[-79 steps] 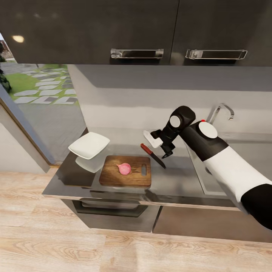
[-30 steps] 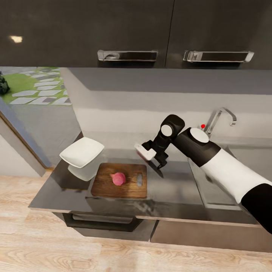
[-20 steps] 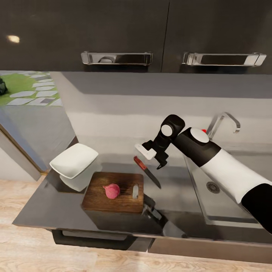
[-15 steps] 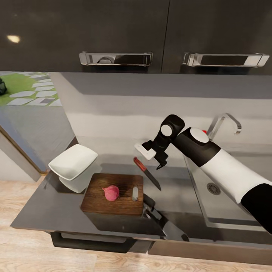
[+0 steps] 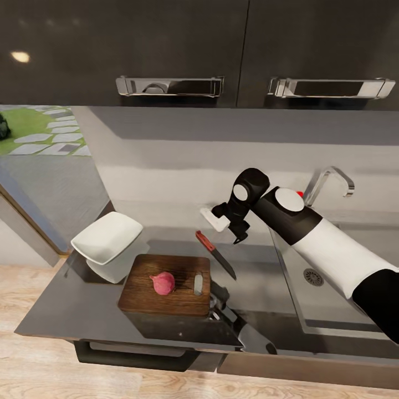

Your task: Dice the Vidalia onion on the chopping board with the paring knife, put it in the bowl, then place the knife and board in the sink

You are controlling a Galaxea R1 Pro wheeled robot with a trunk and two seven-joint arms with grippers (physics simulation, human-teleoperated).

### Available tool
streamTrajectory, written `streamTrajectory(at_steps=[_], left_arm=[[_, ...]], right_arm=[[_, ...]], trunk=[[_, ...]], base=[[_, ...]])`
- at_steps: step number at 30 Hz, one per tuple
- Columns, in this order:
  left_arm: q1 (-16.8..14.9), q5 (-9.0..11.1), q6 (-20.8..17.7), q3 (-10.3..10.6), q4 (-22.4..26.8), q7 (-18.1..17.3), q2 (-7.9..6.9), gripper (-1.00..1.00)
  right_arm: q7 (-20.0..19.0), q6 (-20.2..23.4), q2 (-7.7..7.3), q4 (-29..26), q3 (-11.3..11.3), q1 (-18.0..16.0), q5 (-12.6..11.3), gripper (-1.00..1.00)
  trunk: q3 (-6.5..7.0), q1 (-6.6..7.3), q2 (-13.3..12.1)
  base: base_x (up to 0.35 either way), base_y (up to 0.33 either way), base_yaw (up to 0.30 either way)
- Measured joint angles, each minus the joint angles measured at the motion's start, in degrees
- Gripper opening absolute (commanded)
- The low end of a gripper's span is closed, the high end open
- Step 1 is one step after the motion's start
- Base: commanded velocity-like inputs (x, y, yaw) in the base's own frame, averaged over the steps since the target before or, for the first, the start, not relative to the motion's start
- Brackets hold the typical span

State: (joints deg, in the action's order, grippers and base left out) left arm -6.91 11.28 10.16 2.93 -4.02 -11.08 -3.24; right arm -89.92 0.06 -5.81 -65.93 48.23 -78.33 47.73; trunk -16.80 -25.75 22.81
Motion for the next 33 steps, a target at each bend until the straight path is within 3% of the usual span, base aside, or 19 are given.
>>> streamTrajectory(at_steps=[8,24,28,30,33], left_arm=[[0.0,0.0,0.0,0.0,0.0,0.0,0.00,1.00],[0.0,0.0,0.0,0.0,-0.1,0.0,0.16,1.00],[0.0,0.0,0.0,0.0,-0.1,0.0,0.16,1.00],[0.0,0.0,0.0,0.0,-0.1,0.0,0.16,1.00],[0.0,0.0,0.0,0.0,-0.1,0.0,0.16,1.00]], right_arm=[[0.0,0.6,0.06,0.0,0.1,0.0,1.0,1.00],[0.0,-0.9,0.13,0.0,0.4,0.0,0.5,1.00],[-0.1,-4.1,1.63,-0.1,1.9,0.0,0.1,1.00],[-0.1,-4.8,2.86,-0.1,4.0,0.0,0.0,1.00],[-0.1,-5.2,3.57,0.0,6.3,0.0,-0.1,1.00]], trunk=[[0.06,0.00,0.0],[0.27,0.00,0.0],[0.27,0.00,0.0],[0.27,0.00,0.0],[0.27,0.00,0.0]], base=[[0.000,0.000,0.000],[0.000,0.000,0.000],[0.000,0.000,0.000],[0.000,0.000,0.000],[0.000,0.000,0.000]])
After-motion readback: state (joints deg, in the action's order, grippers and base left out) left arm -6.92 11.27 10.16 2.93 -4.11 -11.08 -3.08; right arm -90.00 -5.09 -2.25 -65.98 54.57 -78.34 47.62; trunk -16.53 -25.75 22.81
